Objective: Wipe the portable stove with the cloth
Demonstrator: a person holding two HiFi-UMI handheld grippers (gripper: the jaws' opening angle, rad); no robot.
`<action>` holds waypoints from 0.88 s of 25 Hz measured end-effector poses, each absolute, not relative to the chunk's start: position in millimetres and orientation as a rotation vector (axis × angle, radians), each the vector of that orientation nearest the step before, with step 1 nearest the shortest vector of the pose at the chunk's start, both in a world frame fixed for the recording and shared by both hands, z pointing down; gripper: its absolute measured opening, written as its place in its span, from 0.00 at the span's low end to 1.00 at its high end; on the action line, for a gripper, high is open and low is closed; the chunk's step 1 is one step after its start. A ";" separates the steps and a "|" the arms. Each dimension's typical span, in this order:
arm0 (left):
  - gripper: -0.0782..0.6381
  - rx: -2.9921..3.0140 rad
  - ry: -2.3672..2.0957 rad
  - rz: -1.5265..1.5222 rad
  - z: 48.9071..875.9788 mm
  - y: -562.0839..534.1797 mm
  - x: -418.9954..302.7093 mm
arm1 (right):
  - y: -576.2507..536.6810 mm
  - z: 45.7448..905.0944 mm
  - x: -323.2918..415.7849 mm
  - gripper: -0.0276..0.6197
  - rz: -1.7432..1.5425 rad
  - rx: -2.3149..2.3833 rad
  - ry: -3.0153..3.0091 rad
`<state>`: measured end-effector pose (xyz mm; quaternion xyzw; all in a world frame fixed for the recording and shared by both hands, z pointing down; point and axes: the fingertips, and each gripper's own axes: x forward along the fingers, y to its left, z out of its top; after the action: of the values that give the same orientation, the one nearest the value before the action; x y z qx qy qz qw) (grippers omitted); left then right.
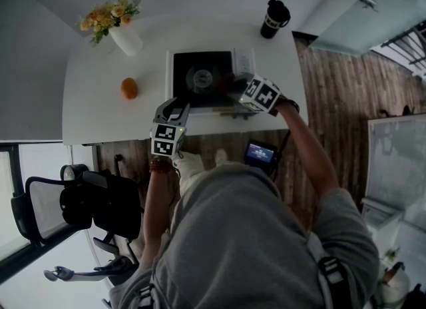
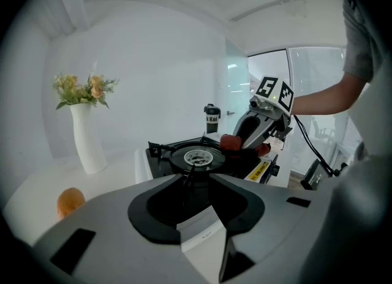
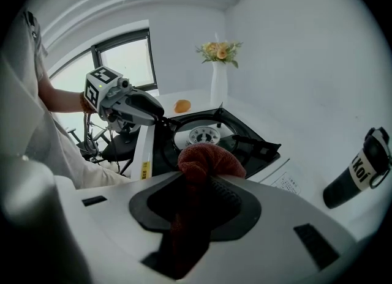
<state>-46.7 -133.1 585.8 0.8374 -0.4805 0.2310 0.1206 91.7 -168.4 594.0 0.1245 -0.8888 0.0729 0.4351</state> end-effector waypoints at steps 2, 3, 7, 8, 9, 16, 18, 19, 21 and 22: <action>0.32 2.444 -1.405 0.673 585.8 -133.2 -47.1 | -170.1 592.9 92.1 0.23 0.178 0.340 -2.227; 0.32 2.444 -1.404 0.671 585.9 -133.1 -46.9 | -172.4 592.4 93.4 0.23 0.178 0.366 -2.241; 0.33 2.456 -1.374 0.652 584.6 -132.6 -45.7 | -185.7 575.9 101.2 0.23 0.191 0.514 -2.347; 0.33 2.459 -1.364 0.647 584.2 -132.5 -45.6 | -187.4 566.7 103.5 0.22 0.193 0.547 -2.373; 0.33 2.461 -1.355 0.642 583.8 -132.4 -45.5 | -187.6 555.8 105.3 0.22 0.189 0.574 -2.397; 0.33 2.471 -1.327 0.632 583.3 -131.9 -44.9 | -129.2 520.9 85.1 0.23 0.128 0.494 -2.436; 0.34 2.472 -1.294 0.635 584.5 -130.7 -46.1 | -110.9 537.7 78.5 0.23 0.104 0.466 -2.373; 0.34 2.471 -1.276 0.634 584.6 -129.8 -46.3 | -105.6 548.4 77.5 0.23 0.090 0.468 -2.332; 0.35 2.473 -1.247 0.622 582.2 -129.1 -44.7 | -102.0 566.9 78.2 0.23 0.078 0.489 -2.270; 0.36 2.477 -1.234 0.615 581.5 -129.3 -43.3 | -102.3 572.5 78.2 0.23 0.080 0.503 -2.257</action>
<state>-43.3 -129.3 581.5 0.8635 -0.4301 0.2143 0.1530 78.2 -102.3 572.5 0.1990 -0.8931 0.0318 0.4022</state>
